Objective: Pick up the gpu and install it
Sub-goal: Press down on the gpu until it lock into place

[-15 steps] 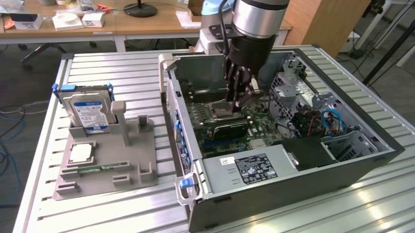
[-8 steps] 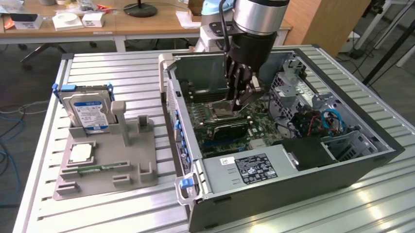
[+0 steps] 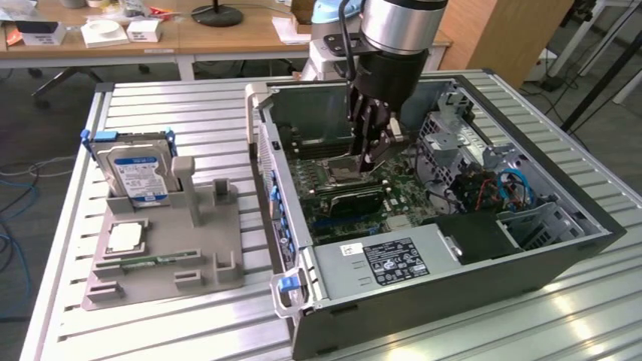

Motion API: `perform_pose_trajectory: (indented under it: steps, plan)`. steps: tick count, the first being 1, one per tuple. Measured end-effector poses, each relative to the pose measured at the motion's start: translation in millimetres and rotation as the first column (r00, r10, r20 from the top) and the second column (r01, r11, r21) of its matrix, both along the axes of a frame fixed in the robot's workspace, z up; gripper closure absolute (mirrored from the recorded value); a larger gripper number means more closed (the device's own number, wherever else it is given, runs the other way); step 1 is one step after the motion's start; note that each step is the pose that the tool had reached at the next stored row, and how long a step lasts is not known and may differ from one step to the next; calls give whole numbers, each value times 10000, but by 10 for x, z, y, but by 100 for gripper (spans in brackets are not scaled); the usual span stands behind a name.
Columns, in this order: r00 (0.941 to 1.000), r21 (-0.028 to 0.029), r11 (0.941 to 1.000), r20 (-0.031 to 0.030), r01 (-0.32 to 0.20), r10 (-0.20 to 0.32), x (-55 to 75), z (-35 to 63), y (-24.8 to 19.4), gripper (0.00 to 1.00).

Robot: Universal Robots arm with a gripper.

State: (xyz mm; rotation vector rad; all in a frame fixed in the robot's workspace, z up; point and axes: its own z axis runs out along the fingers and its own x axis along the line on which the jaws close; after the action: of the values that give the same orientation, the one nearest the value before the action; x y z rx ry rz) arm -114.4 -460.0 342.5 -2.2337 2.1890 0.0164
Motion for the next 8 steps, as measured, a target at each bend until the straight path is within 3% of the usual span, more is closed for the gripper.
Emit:
perform_pose_trajectory:
  steps: [3,6,8]
  plan:
    - [10000,-1,10000,0,0,0,0,0,0,62]
    - [10000,0,10000,0,0,0,0,0,0,80]
    - [10000,0,10000,0,0,0,0,0,0,85]
